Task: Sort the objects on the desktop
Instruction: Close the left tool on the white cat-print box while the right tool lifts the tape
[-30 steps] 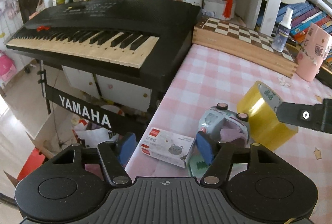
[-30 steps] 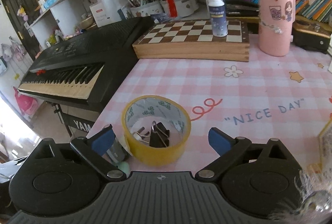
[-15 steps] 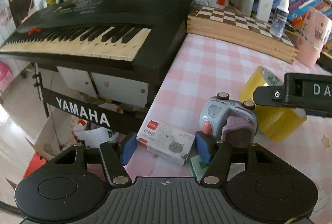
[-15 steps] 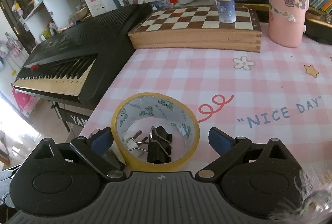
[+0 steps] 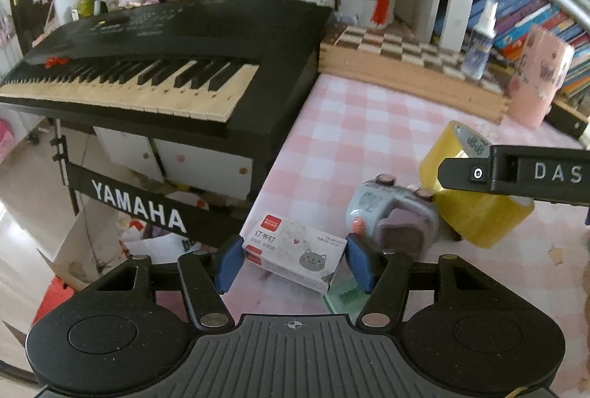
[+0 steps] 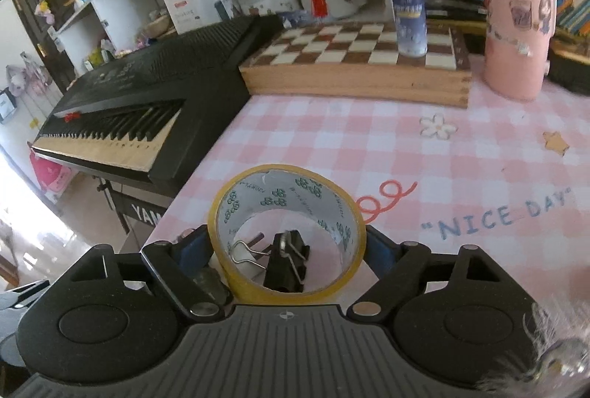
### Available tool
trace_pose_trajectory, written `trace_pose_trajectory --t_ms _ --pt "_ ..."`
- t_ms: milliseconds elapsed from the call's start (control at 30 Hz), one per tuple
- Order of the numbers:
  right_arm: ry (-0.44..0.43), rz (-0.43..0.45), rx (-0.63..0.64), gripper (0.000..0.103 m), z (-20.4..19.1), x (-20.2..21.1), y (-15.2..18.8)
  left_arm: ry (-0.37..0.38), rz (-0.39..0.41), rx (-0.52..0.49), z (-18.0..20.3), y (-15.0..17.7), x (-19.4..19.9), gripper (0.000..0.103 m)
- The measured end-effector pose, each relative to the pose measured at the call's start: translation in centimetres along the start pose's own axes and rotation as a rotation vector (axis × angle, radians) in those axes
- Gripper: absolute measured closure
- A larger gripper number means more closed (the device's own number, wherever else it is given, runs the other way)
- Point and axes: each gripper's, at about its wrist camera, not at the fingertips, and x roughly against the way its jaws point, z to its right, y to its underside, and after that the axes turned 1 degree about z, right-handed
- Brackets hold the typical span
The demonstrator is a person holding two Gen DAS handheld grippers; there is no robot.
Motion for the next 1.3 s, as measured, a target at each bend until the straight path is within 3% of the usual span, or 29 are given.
trace_pose_trajectory --t_ms 300,667,1000,1300 --pt "0.047 0.065 0.013 0.019 0.5 4.8 0.6 0.064 0.053 0.024 0.2 0.7 4.0 0.043" --pt "0.097 0.091 0.012 0.019 0.1 11.5 3.7 0.161 0.087 0.049 -0.2 2.7 9.7 0.043" --pt "0.135 0.117 0.038 0.019 -2.1 16.8 6.6 0.259 0.124 0.052 -1.5 3.9 14.7 0.043" --pt "0.161 0.091 0.042 0.019 -4.9 19.9 10.7 0.302 0.112 0.005 -2.3 6.7 17.5 0.043"
